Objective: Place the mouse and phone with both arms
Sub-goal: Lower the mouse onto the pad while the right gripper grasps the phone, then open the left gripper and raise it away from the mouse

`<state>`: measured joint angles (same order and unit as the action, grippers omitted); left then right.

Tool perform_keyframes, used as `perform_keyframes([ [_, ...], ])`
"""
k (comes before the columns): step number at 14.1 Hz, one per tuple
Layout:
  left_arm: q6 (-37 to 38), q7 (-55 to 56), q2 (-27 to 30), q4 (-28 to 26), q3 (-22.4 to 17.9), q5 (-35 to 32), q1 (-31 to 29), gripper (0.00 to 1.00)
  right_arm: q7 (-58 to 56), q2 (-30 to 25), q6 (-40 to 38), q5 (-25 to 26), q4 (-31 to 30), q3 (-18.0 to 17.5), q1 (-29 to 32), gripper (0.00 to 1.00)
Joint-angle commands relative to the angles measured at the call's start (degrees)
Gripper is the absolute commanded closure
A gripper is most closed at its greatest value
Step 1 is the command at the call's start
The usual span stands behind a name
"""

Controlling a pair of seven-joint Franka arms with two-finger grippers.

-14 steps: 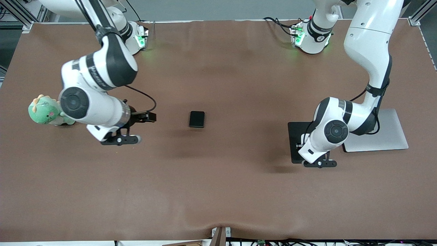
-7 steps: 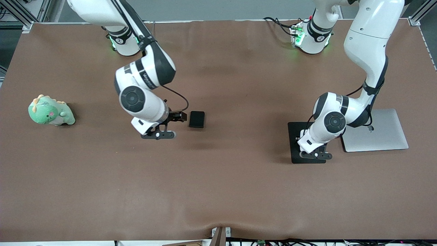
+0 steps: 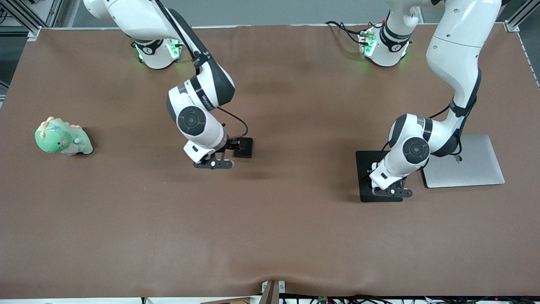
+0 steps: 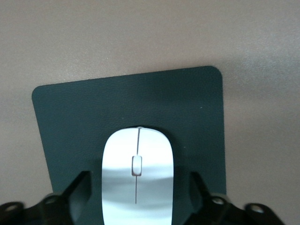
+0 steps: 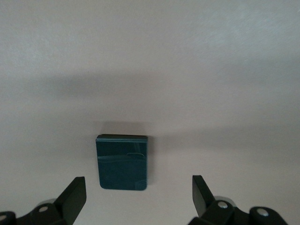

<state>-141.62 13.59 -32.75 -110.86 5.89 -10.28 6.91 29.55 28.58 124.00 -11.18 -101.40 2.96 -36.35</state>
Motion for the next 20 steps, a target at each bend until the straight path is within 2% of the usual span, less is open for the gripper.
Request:
perform_keyframes([
  [1,-0.1,1.1,3.4,-1.2,0.4,-1.4,-0.7,0.0,3.4,2.8,3.6,-1.1,-0.2,0.6,-2.3,0.0],
  [4,0.5,0.0,9.2,-0.3,0.0,-1.4,-1.9,0.0,5.2,5.1,6.4,-1.1,-0.2,0.6,-4.2,0.0],
  [6,5.0,-1.3,12.9,1.5,0.6,-1.2,-3.9,0.0,5.3,5.5,7.4,-1.1,-0.9,0.6,-4.4,0.0],
  [9,19.7,-4.2,15.0,9.9,0.9,0.4,-3.9,0.0,5.2,5.8,9.6,-1.1,-2.0,0.6,-4.6,0.0],
  [12,33.8,-7.3,15.5,19.9,0.9,5.9,-3.9,0.0,5.9,6.2,12.4,-1.1,-4.0,0.6,-5.2,0.0],
  [14,41.8,-9.3,17.5,23.9,0.9,7.0,-5.0,0.0,8.4,6.3,12.8,-1.1,-3.9,0.6,-5.7,0.0],
  [17,49.9,-14.7,23.3,24.4,0.1,7.0,-5.6,0.0,9.6,7.6,15.0,-1.1,-4.0,0.6,-6.6,0.0],
  [20,53.2,-17.4,26.4,24.4,-0.2,6.9,-7.2,0.0,9.6,7.9,15.1,-1.1,-4.1,0.6,-7.3,0.0],
])
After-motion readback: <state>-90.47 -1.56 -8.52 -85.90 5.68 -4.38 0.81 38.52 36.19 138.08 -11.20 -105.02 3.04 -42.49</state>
